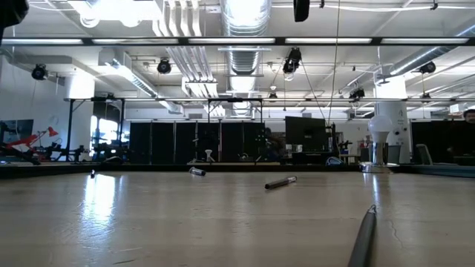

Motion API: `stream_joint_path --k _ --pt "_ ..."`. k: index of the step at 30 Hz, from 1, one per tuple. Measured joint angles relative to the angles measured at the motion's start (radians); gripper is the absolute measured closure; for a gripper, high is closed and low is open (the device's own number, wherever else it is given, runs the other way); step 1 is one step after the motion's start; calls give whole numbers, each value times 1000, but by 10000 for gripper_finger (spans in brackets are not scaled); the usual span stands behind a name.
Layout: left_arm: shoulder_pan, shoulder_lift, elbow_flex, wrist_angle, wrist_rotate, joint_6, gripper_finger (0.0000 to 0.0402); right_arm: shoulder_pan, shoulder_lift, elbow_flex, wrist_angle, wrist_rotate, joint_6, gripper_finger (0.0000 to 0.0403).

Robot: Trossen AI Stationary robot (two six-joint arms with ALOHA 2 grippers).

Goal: Pick & Place Makeup Brushes
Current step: Put the eyeshadow brush into the holder

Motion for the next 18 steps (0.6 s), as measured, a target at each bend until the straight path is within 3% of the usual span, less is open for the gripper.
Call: stream_joint_path --k 7,18 --pt "-40 108 -6 -197 -16 -197 391 4 0 13 0 31 -7 394" --pt "-44 225 -66 -71 -17 -257 381 4 0 20 1 36 -12 394"
